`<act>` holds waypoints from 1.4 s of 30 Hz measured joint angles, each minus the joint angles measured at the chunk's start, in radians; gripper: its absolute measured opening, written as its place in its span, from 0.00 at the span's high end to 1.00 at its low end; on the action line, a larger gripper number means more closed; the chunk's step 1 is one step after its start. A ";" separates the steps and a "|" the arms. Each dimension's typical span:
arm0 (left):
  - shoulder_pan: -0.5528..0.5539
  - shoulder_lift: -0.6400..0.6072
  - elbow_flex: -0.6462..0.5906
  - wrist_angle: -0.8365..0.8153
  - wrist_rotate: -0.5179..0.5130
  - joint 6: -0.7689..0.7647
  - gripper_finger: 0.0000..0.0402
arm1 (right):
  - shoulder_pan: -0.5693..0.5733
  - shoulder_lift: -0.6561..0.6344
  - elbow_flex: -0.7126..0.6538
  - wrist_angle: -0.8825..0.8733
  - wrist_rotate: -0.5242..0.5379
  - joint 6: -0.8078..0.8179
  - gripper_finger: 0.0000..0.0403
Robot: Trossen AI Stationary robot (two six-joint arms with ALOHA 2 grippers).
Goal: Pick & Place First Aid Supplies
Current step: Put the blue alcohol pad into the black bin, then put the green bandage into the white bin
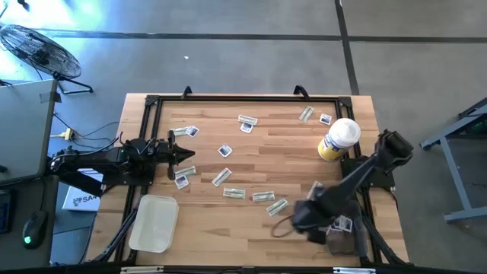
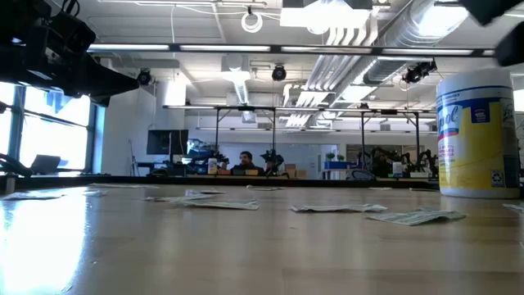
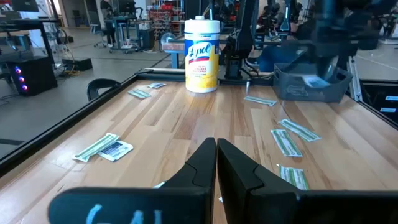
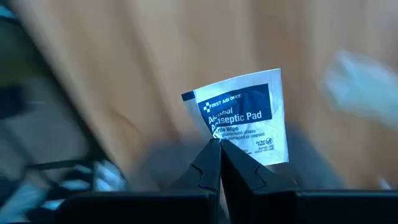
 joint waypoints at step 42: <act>0.000 0.000 0.000 0.061 -0.038 -0.131 0.97 | 0.302 -0.137 -0.100 -0.046 -0.034 0.625 0.76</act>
